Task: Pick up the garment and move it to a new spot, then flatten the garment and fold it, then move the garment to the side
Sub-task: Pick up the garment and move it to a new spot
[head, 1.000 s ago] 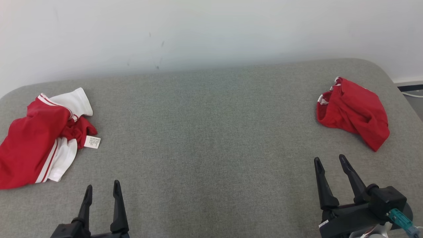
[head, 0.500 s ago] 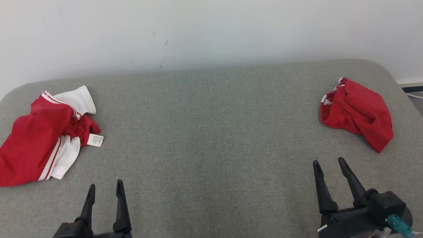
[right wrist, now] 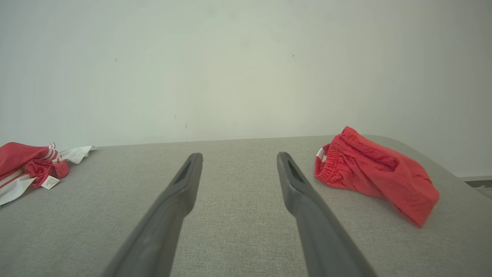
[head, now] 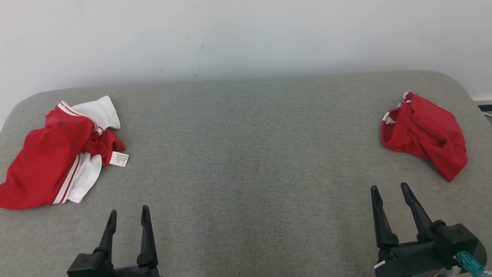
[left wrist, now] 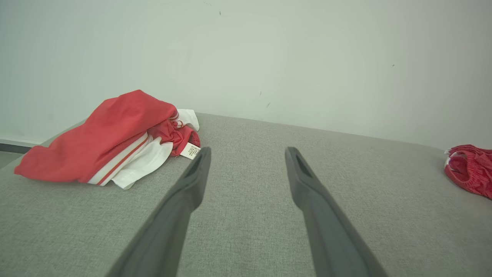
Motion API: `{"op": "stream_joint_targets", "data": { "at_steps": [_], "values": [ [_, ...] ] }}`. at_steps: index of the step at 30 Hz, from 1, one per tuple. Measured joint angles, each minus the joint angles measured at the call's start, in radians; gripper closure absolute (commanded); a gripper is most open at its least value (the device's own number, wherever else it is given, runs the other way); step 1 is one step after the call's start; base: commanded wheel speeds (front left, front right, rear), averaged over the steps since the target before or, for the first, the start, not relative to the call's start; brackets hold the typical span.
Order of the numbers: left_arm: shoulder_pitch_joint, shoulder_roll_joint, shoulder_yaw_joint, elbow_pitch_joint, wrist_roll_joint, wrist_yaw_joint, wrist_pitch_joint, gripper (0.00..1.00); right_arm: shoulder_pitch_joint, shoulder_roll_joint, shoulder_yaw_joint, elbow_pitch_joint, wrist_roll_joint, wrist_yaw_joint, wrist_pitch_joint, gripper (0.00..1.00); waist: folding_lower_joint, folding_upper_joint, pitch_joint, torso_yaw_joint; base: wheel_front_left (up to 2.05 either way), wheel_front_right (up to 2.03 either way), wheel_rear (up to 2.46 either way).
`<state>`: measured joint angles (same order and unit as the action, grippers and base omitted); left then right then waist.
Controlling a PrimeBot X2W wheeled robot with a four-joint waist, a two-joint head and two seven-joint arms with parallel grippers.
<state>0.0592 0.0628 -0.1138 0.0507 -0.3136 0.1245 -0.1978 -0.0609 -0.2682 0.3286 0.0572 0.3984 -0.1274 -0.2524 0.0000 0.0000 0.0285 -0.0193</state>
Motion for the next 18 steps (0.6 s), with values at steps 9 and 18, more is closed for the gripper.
{"op": "stream_joint_targets", "data": {
  "at_steps": [9,18],
  "values": [
    [-0.017,-0.002,-0.001,0.007,0.005,0.0,0.003,0.0,-0.002,0.0,0.006,-0.009,-0.005,0.001,-0.001,0.0,0.0,0.0,-0.001,0.08,0.0,0.0,0.0],
    [-0.01,-0.004,0.015,0.005,0.01,0.0,0.001,0.0,-0.034,0.004,0.034,0.006,-0.012,0.022,-0.001,0.0,0.0,0.0,-0.003,0.198,0.0,0.0,0.0]
  ]
}}
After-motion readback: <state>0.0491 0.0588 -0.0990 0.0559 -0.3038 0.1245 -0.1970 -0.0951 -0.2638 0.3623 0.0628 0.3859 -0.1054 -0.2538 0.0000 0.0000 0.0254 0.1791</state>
